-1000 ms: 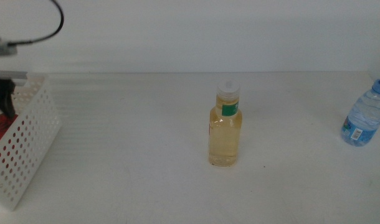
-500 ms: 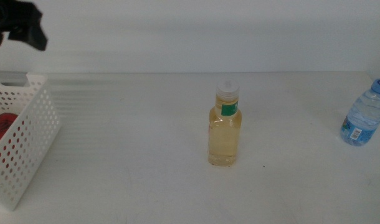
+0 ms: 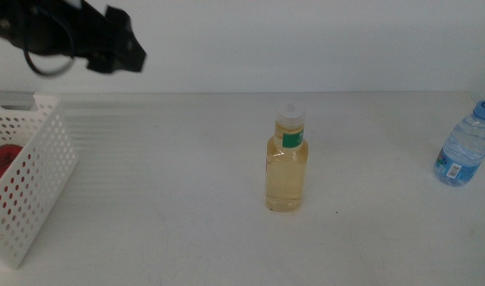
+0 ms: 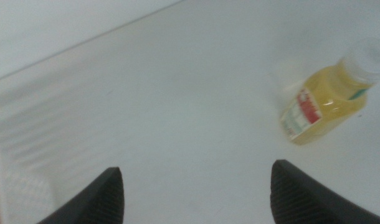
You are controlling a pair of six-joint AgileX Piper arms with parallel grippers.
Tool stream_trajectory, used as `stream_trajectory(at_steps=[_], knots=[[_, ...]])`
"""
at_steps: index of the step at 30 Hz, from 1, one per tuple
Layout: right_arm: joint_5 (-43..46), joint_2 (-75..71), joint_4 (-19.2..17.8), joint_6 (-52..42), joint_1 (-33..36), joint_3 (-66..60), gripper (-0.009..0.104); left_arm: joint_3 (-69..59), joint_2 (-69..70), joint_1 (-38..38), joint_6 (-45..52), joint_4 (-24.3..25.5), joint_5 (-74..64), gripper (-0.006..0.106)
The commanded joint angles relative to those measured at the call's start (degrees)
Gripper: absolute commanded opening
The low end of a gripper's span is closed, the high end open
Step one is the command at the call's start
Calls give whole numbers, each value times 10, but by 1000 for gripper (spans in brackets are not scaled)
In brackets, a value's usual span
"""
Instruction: Use arms to grab the bottles and put them into the dustbin to the left of the table.
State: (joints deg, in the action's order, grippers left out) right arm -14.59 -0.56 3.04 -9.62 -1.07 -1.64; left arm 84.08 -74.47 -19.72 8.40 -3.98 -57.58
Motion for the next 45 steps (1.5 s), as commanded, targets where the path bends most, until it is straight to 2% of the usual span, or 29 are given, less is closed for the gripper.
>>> stream_trajectory(at_steps=[1,13,20,27,35,45], knots=[[44,-16,-3,-7,-3,4,70,-35,40,-20,-9,-12,93,71],[44,-16,-3,-7,-3,4,70,-321,155,-105,-9,-24,387,71],[44,-16,-3,-7,-3,4,70,-456,153,-158,-9,-89,566,71],[44,-16,-3,-7,-3,4,70,-580,129,-226,-7,-140,812,71],[44,-16,-3,-7,-3,4,70,-587,57,-290,36,-230,890,71],[44,-16,-3,-7,-3,4,70,-553,-68,-400,115,-393,1054,71]])
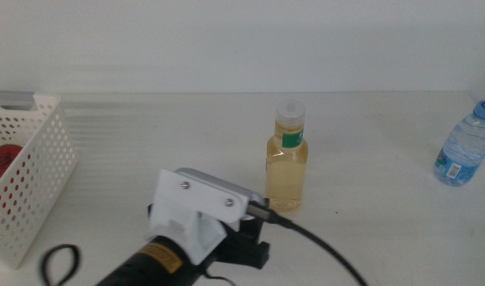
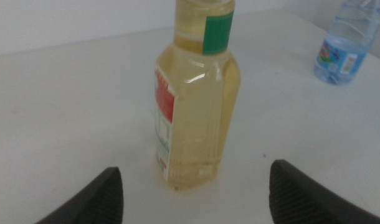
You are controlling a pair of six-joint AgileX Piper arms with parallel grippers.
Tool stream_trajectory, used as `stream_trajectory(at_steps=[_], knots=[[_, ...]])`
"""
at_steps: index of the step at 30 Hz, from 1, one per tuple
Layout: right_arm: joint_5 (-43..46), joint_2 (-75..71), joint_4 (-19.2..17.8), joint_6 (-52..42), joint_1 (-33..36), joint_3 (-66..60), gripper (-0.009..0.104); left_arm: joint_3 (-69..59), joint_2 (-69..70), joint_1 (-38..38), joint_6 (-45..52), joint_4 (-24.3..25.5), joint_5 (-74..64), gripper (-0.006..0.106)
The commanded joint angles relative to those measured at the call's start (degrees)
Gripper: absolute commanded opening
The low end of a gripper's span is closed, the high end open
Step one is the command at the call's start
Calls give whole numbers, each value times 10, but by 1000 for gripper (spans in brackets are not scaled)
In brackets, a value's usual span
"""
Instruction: Use arms to grab the bottles and put them into the dustbin to the left of the table.
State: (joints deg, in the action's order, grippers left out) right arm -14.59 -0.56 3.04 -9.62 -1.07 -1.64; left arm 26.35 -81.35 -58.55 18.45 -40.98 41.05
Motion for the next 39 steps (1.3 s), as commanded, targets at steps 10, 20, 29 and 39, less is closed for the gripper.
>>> stream_trajectory(at_steps=[10,20,29,39], knots=[[44,-16,-3,-7,-3,4,70,116,-106,-26,57,-46,86,71],[44,-16,-3,-7,-3,4,70,176,-182,-11,56,-41,130,90],[44,-16,-3,-7,-3,4,70,213,-215,20,10,-23,125,90],[44,-16,-3,-7,-3,4,70,247,-245,29,6,1,124,90]])
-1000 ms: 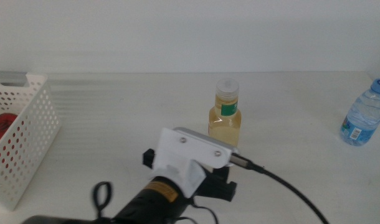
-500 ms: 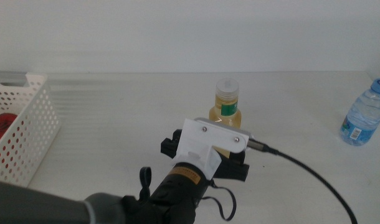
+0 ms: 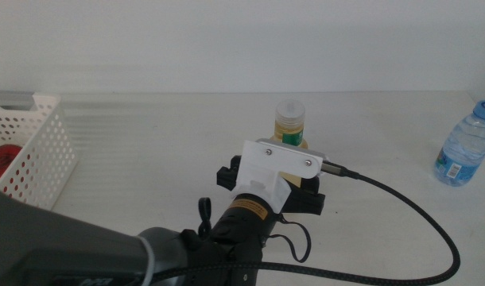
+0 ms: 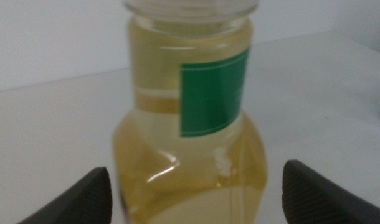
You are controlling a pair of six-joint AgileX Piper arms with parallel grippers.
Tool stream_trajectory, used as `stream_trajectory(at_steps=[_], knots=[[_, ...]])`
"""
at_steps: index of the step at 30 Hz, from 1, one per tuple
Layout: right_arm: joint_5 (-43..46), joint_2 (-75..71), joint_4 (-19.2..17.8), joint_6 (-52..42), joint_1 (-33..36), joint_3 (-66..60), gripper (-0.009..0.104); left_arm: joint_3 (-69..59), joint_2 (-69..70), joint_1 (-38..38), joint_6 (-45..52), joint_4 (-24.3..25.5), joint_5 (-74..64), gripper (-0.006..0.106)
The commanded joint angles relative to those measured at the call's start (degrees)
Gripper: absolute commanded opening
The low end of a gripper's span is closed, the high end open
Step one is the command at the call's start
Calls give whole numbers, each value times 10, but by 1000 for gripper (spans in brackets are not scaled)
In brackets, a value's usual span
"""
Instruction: Use arms to grab the bottles and put them into the dustbin to the left of the table.
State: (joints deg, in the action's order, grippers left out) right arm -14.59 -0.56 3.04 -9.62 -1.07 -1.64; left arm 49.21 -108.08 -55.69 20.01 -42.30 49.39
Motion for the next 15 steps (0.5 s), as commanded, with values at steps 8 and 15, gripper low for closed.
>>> stream_trajectory(at_steps=[8,15], knots=[[44,-16,-3,-7,-3,4,70,41,-6,17,-9,20,46,90],[44,-16,-3,-7,-3,4,70,41,-20,52,-64,102,49,90]])
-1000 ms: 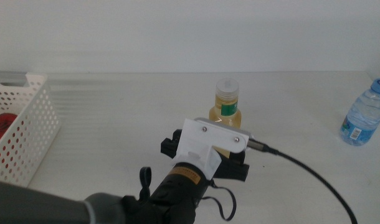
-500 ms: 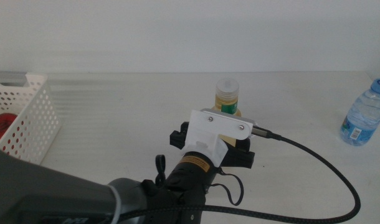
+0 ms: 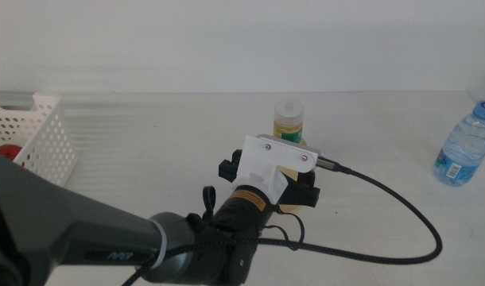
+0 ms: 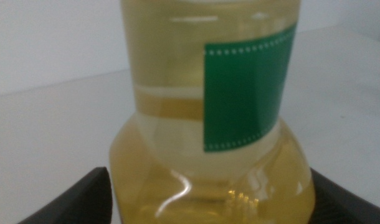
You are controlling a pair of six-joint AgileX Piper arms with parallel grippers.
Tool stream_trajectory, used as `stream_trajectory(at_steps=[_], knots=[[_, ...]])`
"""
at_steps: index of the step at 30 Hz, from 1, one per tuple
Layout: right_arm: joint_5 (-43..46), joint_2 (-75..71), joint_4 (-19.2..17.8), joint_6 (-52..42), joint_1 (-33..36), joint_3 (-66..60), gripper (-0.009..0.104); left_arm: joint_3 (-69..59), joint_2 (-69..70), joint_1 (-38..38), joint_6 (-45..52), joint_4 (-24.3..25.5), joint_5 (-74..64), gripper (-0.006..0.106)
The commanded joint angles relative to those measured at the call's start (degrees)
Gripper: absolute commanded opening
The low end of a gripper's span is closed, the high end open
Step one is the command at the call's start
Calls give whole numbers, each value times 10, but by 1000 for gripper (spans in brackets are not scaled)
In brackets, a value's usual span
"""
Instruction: Use arms to grab the bottles and put them into the dustbin to the left of the table.
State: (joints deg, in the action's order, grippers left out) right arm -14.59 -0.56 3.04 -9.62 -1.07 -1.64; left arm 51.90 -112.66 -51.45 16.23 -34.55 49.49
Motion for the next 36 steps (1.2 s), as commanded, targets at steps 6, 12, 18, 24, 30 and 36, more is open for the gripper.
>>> stream_trajectory(at_steps=[6,12,18,24,30,36], knots=[[44,-16,-3,-7,-3,4,70,15,1,39,-119,92,51,90],[44,-16,-3,-7,-3,4,70,15,-26,42,-144,106,94,90],[44,-16,-3,-7,-3,4,70,15,-41,43,-143,140,123,80],[44,-16,-3,-7,-3,4,70,15,-49,43,-145,145,141,34],[44,-16,-3,-7,-3,4,70,-21,16,22,-90,87,153,-5],[44,-16,-3,-7,-3,4,70,-65,126,12,-18,58,77,-5]])
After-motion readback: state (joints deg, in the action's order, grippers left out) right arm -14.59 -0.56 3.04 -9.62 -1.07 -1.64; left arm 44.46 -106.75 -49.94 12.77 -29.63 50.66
